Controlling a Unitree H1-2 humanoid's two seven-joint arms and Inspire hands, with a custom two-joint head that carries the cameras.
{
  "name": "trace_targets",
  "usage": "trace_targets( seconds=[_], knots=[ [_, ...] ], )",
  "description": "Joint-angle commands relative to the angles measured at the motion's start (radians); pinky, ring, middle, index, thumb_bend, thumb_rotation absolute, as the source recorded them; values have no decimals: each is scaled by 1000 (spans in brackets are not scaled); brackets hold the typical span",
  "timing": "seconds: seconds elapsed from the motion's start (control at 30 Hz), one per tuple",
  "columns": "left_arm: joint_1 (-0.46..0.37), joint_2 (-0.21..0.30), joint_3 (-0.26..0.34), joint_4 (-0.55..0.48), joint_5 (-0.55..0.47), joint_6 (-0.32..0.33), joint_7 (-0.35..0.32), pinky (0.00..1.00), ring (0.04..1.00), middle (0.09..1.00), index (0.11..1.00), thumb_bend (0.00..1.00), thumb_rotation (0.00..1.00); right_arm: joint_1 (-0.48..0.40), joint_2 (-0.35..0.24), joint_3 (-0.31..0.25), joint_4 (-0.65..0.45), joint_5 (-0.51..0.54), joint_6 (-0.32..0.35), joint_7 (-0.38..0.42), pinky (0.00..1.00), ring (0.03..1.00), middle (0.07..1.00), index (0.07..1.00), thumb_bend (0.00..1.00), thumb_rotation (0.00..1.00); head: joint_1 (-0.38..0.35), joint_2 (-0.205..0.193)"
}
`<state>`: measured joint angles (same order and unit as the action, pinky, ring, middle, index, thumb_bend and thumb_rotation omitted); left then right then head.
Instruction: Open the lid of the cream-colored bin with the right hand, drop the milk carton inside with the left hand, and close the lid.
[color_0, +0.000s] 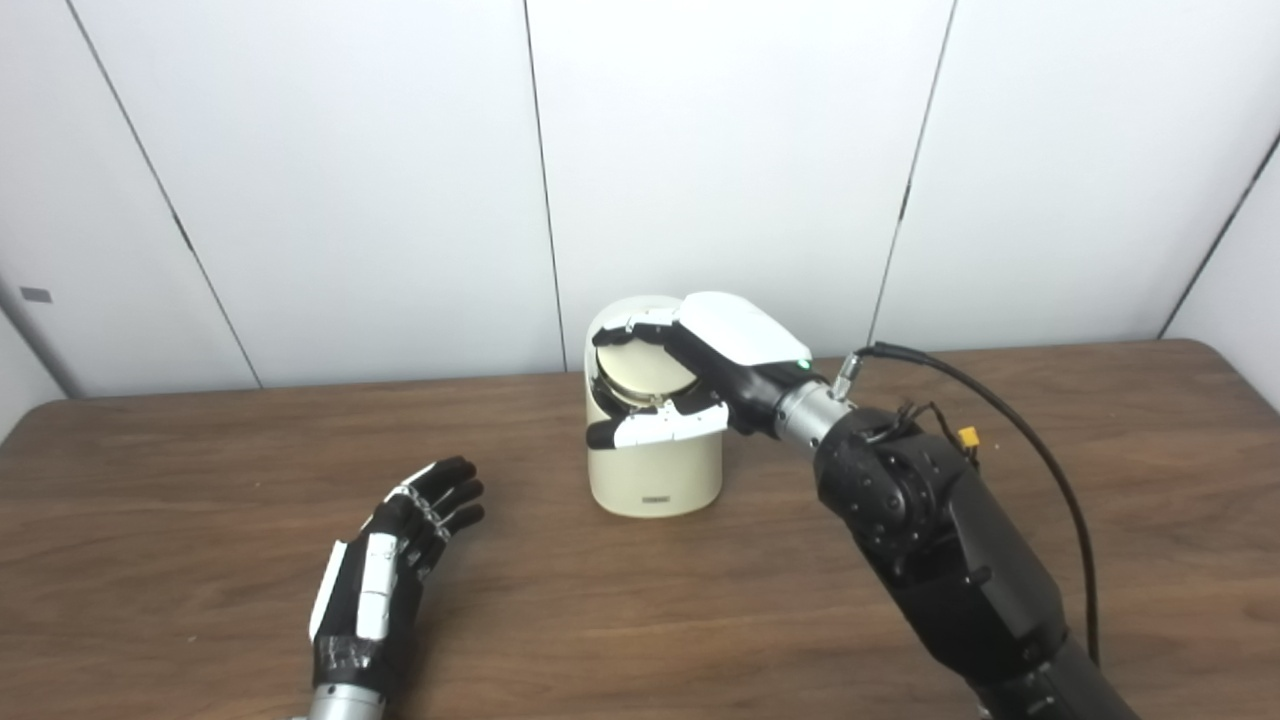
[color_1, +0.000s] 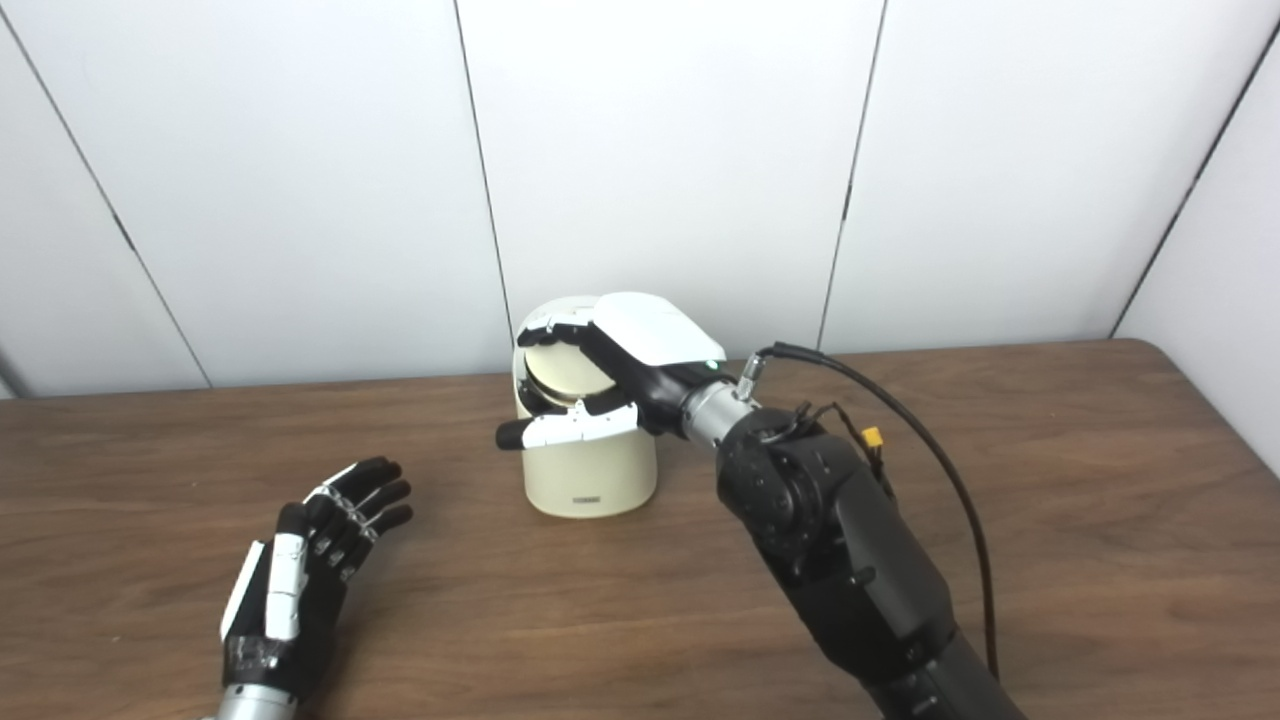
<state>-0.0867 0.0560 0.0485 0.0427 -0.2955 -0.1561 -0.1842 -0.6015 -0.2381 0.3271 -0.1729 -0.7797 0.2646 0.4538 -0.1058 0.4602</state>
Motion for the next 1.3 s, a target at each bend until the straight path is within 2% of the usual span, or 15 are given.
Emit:
trace_targets(
  seconds=[0.0, 0.13, 0.43, 0.6, 0.87, 1.27],
  knots=[
    [22, -15, -4, 11, -16, -2, -11, 796, 814, 815, 788, 785, 827, -11, -3, -12, -30, 0, 4, -18, 872, 884, 821, 811, 702, 833, 0, 4],
    [23, -17, -4, 3, -16, 2, -10, 801, 814, 813, 784, 775, 826, 13, -2, -12, -44, 3, 10, -22, 865, 879, 824, 818, 694, 832, -1, 8],
    [36, -23, -8, -45, -3, 29, 0, 789, 805, 807, 779, 780, 823, 83, 3, -14, -86, 15, 12, -31, 862, 860, 807, 791, 666, 743, 8, 38],
    [46, -28, -13, -79, 3, 45, 6, 783, 799, 808, 780, 782, 825, 108, -11, -6, -107, 13, 27, -6, 895, 877, 820, 802, 671, 755, 10, 63],
    [52, -40, -13, -109, 4, 61, 13, 769, 793, 807, 784, 785, 814, 131, -25, 7, -102, 11, 50, 30, 903, 894, 845, 818, 674, 742, 18, 75],
    [55, -43, -10, -126, 7, 83, 20, 755, 784, 797, 775, 770, 817, 150, -25, 36, -38, -8, 42, 8, 886, 893, 830, 814, 693, 774, 22, 78]
  ],
)
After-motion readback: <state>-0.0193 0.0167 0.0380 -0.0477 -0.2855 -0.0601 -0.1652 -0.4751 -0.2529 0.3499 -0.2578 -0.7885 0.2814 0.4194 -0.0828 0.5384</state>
